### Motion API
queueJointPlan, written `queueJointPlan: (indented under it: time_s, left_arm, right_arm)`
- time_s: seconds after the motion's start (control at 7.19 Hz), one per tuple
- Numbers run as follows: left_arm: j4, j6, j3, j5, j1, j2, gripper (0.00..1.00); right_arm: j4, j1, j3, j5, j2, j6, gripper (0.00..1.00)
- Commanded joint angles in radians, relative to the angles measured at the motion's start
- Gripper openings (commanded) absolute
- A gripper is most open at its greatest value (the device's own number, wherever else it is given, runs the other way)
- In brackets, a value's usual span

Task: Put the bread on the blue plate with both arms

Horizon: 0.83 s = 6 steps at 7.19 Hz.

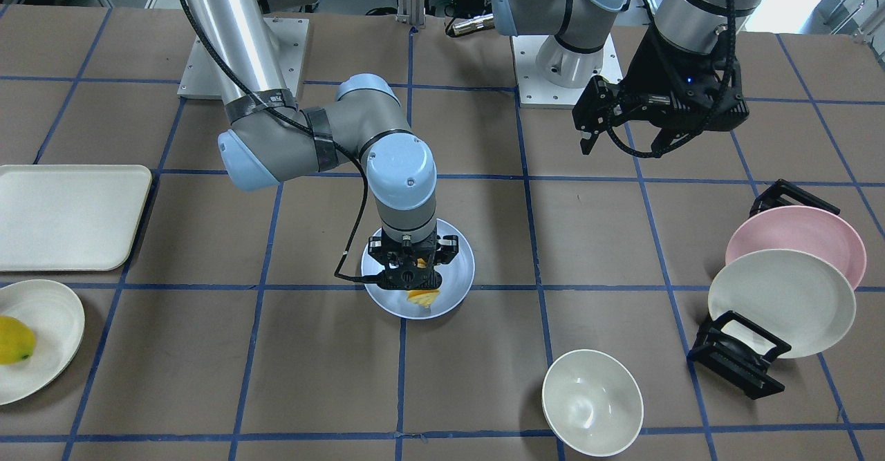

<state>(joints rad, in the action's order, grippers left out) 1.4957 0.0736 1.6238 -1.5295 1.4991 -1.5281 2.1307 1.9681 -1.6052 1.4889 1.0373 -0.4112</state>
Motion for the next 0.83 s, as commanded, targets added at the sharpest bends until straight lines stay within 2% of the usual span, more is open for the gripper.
queueJointPlan:
  time_s: [0.0, 0.14, 0.42, 0.7]
  left_arm:
    - [0.003, 0.006, -0.002, -0.096, 0.004, 0.003, 1.00]
    - [0.003, 0.000, -0.022, -0.118, 0.006, -0.009, 1.00]
    - [0.004, -0.011, -0.027, -0.080, 0.004, -0.004, 1.00]
    - [0.006, -0.027, -0.028, -0.050, -0.005, -0.001, 1.00]
  right_arm:
    - [0.006, -0.001, 0.002, -0.002, 0.013, 0.002, 1.00]
    - [0.005, -0.006, 0.004, 0.008, 0.035, 0.011, 1.00]
    - [-0.049, -0.088, -0.015, 0.014, 0.137, 0.037, 1.00]
    - [-0.252, -0.209, -0.004, 0.011, 0.267, 0.174, 1.00]
